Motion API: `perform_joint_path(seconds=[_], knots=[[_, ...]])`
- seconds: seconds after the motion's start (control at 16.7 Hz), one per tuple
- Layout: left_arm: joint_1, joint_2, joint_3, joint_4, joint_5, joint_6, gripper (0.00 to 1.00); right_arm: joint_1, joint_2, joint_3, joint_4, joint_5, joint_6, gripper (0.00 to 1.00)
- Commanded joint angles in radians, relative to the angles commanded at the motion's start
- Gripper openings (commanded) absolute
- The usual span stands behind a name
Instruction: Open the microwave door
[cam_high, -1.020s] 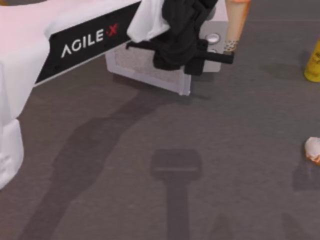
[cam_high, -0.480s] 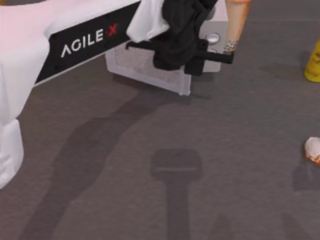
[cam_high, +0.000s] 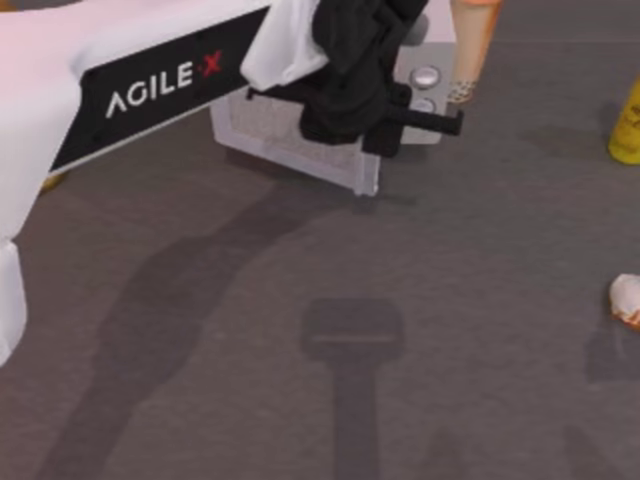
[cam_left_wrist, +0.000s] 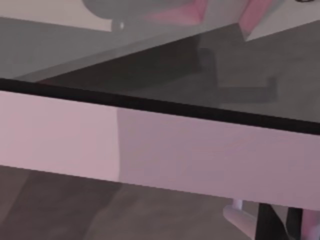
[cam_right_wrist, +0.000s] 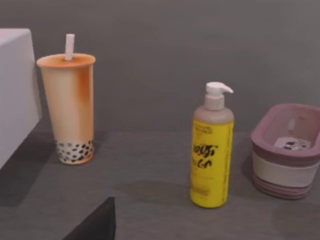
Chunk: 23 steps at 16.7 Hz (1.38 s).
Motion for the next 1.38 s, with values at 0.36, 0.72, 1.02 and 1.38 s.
perform_joint_path(seconds=[0.36, 0.72, 1.02, 1.38], knots=[[0.015, -0.06, -0.094, 0.042, 0.034, 0.071, 0.0, 0.0, 0.0, 0.0, 0.0, 0.0, 0.0, 1.0], [0.015, -0.06, -0.094, 0.042, 0.034, 0.071, 0.0, 0.0, 0.0, 0.0, 0.0, 0.0, 0.0, 1.0], [0.015, -0.06, -0.094, 0.042, 0.034, 0.071, 0.0, 0.0, 0.0, 0.0, 0.0, 0.0, 0.0, 1.0], [0.015, -0.06, -0.094, 0.042, 0.034, 0.071, 0.0, 0.0, 0.0, 0.0, 0.0, 0.0, 0.0, 1.0]])
